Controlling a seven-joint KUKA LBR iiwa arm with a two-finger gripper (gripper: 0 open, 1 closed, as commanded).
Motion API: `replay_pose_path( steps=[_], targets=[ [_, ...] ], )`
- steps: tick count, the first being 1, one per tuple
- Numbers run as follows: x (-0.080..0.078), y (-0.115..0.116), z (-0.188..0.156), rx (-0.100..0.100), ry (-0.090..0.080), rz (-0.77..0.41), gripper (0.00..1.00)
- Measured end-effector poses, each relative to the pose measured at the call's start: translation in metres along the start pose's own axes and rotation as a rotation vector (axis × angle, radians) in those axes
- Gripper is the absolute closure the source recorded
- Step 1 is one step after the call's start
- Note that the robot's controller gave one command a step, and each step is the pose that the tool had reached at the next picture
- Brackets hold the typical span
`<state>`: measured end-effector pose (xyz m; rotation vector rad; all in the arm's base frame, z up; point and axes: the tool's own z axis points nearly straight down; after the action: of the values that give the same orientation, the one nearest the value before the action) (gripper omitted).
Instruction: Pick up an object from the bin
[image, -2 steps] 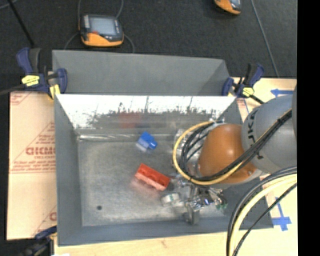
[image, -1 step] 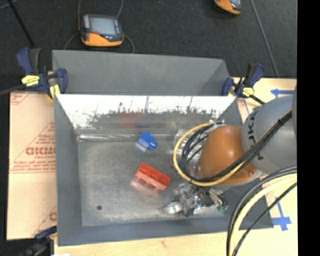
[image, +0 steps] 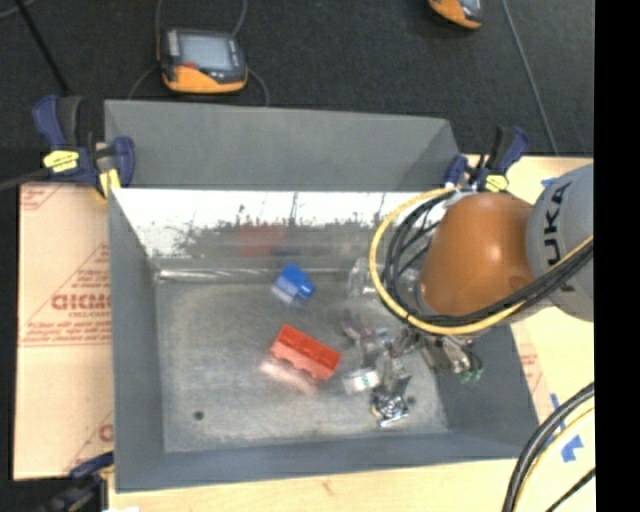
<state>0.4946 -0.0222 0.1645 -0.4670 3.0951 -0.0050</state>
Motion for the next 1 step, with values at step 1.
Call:
replay_pose_path(
  steps=[1],
  targets=[
    [0.0029, 0.0043, -0.0034, -0.003, 0.006, -0.013, 1.0]
  ],
)
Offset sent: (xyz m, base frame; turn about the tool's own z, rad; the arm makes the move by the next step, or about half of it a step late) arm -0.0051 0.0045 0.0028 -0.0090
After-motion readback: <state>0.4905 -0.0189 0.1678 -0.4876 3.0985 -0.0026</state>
